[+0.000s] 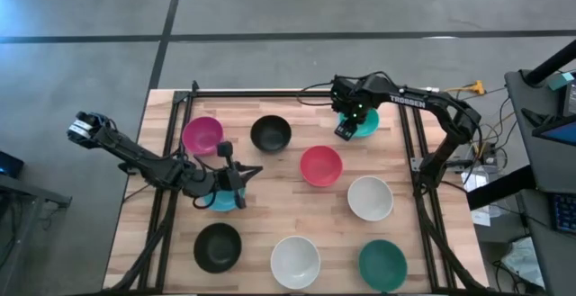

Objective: Nest bowls inside each other
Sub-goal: Stack the top blue bowl on the orange bowl

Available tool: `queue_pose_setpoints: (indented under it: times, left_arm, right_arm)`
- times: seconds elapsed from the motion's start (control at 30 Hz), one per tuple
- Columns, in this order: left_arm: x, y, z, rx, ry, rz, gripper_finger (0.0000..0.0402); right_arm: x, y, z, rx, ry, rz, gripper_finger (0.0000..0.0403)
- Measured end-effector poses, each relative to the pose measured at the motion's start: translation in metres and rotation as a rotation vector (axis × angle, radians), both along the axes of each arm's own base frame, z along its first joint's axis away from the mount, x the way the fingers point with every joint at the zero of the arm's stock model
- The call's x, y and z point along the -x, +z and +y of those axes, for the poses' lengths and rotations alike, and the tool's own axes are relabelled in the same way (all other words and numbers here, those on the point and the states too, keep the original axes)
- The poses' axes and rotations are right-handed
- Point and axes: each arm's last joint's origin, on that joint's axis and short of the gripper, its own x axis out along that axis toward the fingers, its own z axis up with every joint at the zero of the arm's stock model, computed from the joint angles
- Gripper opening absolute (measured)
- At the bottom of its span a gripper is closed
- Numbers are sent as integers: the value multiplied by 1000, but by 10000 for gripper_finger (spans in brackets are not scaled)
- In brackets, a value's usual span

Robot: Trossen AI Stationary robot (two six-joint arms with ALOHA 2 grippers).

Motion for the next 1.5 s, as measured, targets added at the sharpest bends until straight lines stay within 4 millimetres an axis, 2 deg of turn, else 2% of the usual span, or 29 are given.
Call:
queue_pose_setpoints:
  times: [0.47,0.57,0.73,0.8,0.97,1.3,1.5]
  left_arm:
    - [0,0,0,-1,3,0,0]
    - [0,0,0,-3,3,0,0]
    - [0,0,0,-8,2,3,0]
    - [0,0,0,-9,2,2,0]
    - [0,1,0,-9,3,-1,0]
    - [-3,17,0,-21,22,-45,0]
    - [-3,21,0,-153,21,-30,0]
  right_arm:
    - [9,-34,5,-15,37,37,121]
    - [11,-37,7,-21,69,49,98]
    - [13,-40,8,-25,122,61,32]
    - [14,-39,8,-17,137,68,17]
    - [14,-25,8,-34,172,81,14]
    - [8,25,9,0,286,68,13]
    - [0,43,20,84,438,65,13]
